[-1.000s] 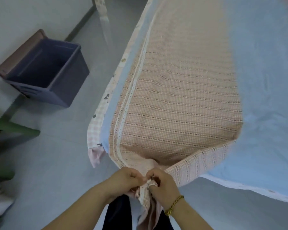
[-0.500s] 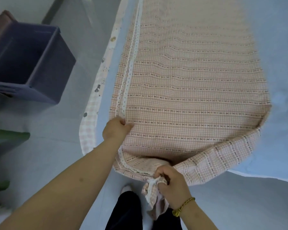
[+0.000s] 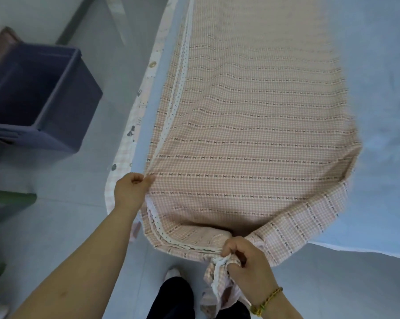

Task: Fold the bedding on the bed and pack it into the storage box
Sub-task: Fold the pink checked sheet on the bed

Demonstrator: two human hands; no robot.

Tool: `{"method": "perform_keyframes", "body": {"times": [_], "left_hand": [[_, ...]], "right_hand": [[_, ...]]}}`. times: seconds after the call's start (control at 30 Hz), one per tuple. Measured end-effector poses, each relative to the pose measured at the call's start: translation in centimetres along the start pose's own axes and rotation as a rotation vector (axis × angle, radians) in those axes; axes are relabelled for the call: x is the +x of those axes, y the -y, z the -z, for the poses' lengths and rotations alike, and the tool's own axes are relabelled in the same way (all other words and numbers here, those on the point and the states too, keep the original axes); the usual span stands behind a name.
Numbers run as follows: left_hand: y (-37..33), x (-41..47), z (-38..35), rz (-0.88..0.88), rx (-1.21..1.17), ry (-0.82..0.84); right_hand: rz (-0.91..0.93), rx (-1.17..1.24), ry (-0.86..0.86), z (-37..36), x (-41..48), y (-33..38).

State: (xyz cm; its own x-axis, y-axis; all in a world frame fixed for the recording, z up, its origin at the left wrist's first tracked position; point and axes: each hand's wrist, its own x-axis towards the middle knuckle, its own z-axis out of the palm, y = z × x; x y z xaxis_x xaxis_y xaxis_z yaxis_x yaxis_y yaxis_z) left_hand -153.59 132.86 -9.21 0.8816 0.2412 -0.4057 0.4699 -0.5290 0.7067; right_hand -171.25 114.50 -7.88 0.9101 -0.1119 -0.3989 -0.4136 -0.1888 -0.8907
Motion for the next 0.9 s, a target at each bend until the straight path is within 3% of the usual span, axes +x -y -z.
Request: {"method": "perform_keyframes", "body": {"times": [0.13,0.27,0.37,0.47,0.53,0.63,0.7,0.73,0.83,0.9], "left_hand": [[-0.3,1.7,-0.7,0.047,0.206,0.123],[-1.5,2.5,-1.0,0.03,0.103,0.188],[-1.6,2.8,-1.4,-0.061,0.201,0.214],[-2.3,2.1,-1.8,-0.235,0.431,0.091],[-2.0,0.0,-2.1,-0.389,0.398,0.107],[-1.7,-5.3,-1.4,-0.608,0.278,0.56],[-2.1,-8.2,-0.5,-0.641,0.382,0.968],[-2.3,-9.2,-0.3,-0.621,0.461,1.095],[-2.7,-11.3,-1.5,-0.602,0.41,1.089],[-3.6,-12.5,-2.0,-0.422,0.255,1.029]], "right_hand": [[-0.011,-0.014,0.03,0.1,0.7,-0.4],[-0.036,-0.031,0.035,0.1,0.9,-0.7],[-0.04,-0.03,0.032,0.5,1.1,-0.6],[-0.046,-0.011,0.015,0.8,1.7,-0.6],[-0.042,0.004,0.0,0.7,1.8,-0.5],[-0.035,0.029,-0.01,0.9,1.4,0.3],[-0.043,0.062,-0.029,1.4,1.2,1.1],[-0.044,0.075,-0.045,1.9,1.0,1.6],[-0.032,0.108,-0.084,2.6,0.5,2.9],[-0.011,0.128,-0.086,3.0,-0.1,3.8]]}}
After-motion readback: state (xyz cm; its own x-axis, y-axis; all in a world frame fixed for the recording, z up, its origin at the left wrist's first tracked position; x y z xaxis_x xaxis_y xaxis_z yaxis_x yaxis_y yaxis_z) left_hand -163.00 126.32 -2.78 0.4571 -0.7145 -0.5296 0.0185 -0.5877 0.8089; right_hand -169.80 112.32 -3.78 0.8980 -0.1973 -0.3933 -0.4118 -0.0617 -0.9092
